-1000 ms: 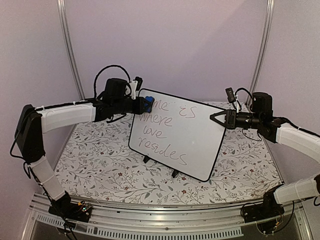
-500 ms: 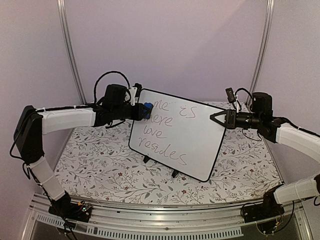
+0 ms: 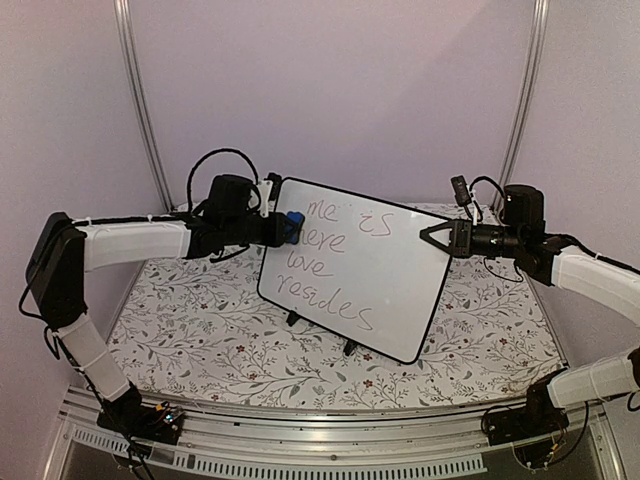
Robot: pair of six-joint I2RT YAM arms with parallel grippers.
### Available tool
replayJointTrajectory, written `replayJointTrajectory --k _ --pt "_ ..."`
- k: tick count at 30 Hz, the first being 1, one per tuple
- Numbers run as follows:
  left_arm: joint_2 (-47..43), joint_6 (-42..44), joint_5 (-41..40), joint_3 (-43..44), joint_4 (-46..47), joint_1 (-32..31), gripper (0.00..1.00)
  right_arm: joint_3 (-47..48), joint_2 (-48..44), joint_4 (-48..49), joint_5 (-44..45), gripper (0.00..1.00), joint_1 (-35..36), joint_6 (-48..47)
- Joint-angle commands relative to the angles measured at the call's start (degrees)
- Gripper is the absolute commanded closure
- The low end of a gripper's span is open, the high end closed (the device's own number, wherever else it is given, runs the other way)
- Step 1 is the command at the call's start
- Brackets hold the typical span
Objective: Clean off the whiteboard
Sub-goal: Erase the whiteboard from the whiteboard stand.
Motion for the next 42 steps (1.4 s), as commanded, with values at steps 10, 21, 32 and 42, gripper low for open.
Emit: replayJointTrajectory --k 10,21,32,42 --pt "3.3 2.3 0.1 10.1 -4.8 -0.8 1.0 0.0 0.6 -2.2 -5.6 1.0 2.1 -6.0" --pt "2.7 1.7 0.7 7.1 -4.7 -1.1 1.0 0.1 0.8 -2.3 -5.3 1.0 2.1 -6.1" --pt "0.0 -0.3 0.4 -0.6 -0.9 -1.5 1.0 0.1 0.7 -2.3 -5.2 1.0 2.1 -6.2" --pt "-0.4 0.2 -0.2 0.2 -1.1 -1.5 1.0 -0.1 0.9 -2.1 -5.5 1.0 2.2 -6.0"
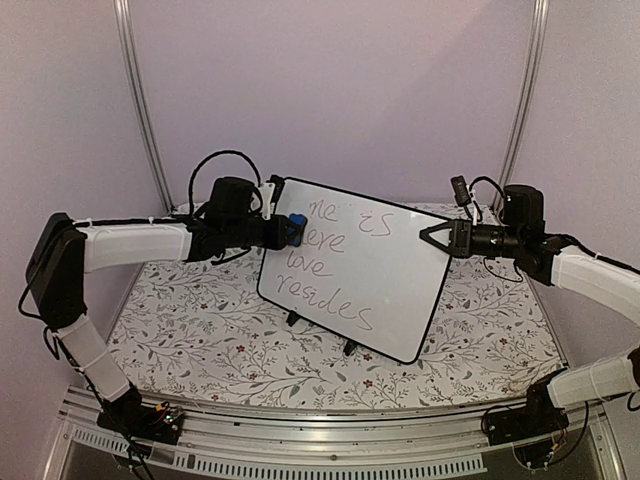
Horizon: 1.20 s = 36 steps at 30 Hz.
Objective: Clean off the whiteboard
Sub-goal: Erase the whiteboard from the whiteboard stand.
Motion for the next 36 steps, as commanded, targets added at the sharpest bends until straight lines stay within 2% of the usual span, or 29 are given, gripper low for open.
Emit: replayJointTrajectory --k 1,11,19,36 --pt "-0.1 0.3 -0.5 1.4 -1.7 -0.7 1.0 -0.1 0.7 -2.2 -5.5 1.0 2.2 -6.1" --pt "2.9 2.2 -1.0 8.0 -3.3 -0.5 1.0 -0.2 0.6 -2.3 -5.3 1.0 2.2 -6.1" --pt "3.6 3.0 -1.3 10.0 -3.7 0.1 1.0 -0.3 0.9 -2.2 -5.4 1.0 2.2 -6.1" --pt "-0.5 0.3 -0.7 0.2 -1.1 0.1 1.0 0.1 1.2 -2.3 -5.4 1.0 2.3 -6.1"
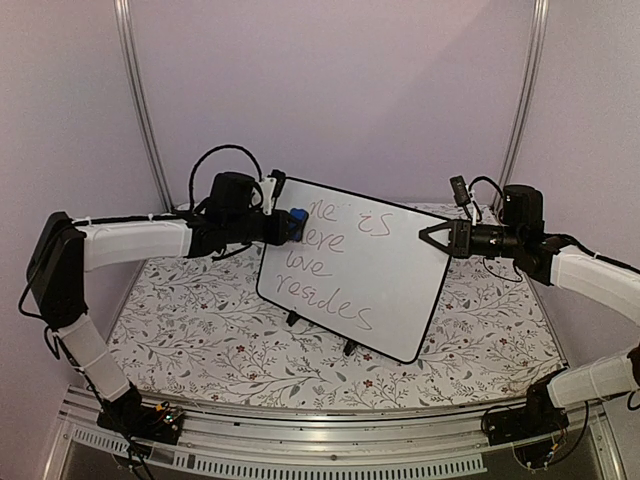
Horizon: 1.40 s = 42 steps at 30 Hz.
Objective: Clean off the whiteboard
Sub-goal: Erase the whiteboard from the whiteboard stand.
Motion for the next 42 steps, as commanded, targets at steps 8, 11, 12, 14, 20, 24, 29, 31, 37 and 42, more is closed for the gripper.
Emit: replayJointTrajectory --k 8,11,12,14,20,24,29,31,37,42 --pt "-0.2 -0.2 0.1 1.2 -1.2 0.1 1.0 0.1 0.8 -2.7 -5.1 1.0 2.2 -5.5" --pt "0.9 0.3 0.1 4.0 -2.4 0.0 1.0 0.2 0.9 -2.8 -5.1 1.0 2.2 -5.5" --pt "1.3 0.6 0.1 4.8 -2.6 0.0 1.0 0.2 0.9 -2.8 -5.1 1.0 2.2 -5.6" --pt "2.0 0.9 0.1 6.3 -2.8 0.0 1.0 0.2 0.9 -2.9 -5.0 1.0 2.3 -5.7" --pt "3.0 1.1 0.7 8.4 -2.8 0.0 1.0 0.3 0.8 -3.1 -4.8 1.0 2.2 -5.7" --pt "2.4 0.6 0.8 6.5 -2.8 0.0 1.0 0.3 0.7 -3.1 -4.8 1.0 2.2 -5.8" --pt "1.8 -0.2 1.0 3.4 -1.8 -0.2 1.0 0.4 1.0 -3.0 -4.9 1.0 2.2 -5.8" --pt "1.7 -0.6 1.3 2.7 -1.7 -0.5 1.0 0.4 1.0 -3.0 -4.9 1.0 2.2 -5.8" --pt "0.7 -2.0 1.6 -0.4 -0.4 -1.0 1.0 0.2 0.9 -3.1 -4.8 1.0 2.2 -5.8" --pt "-0.5 -2.8 1.2 -2.6 0.8 -1.0 1.0 0.1 0.8 -3.0 -4.8 1.0 2.3 -5.7"
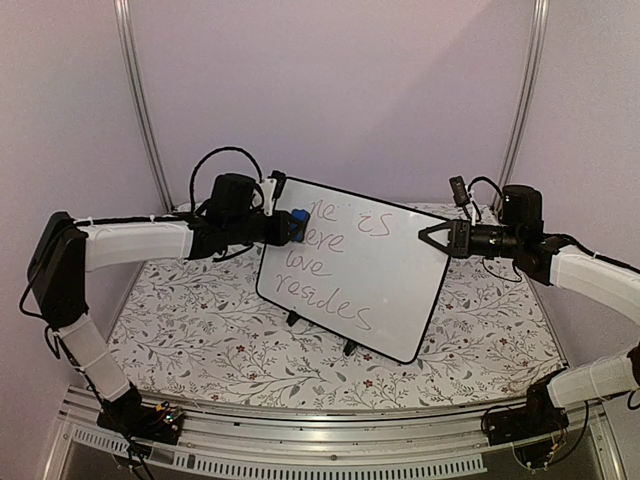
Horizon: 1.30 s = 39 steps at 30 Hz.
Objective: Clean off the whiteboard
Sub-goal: Erase the whiteboard from the whiteboard stand.
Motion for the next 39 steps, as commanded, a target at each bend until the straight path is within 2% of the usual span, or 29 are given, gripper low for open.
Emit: replayJointTrajectory --k 1,24,39 --pt "-1.1 -1.2 0.3 -2.3 -0.6 -0.8 1.0 0.1 0.6 -3.0 -5.2 1.0 2.0 -6.2" --pt "2.9 1.1 -0.1 8.2 -3.1 -0.8 1.0 -0.2 0.5 -2.9 -5.2 1.0 2.1 -6.1" --pt "-1.1 -2.0 0.3 -2.0 0.0 -1.3 1.0 -0.2 0.7 -2.8 -5.3 1.0 2.2 -6.1"
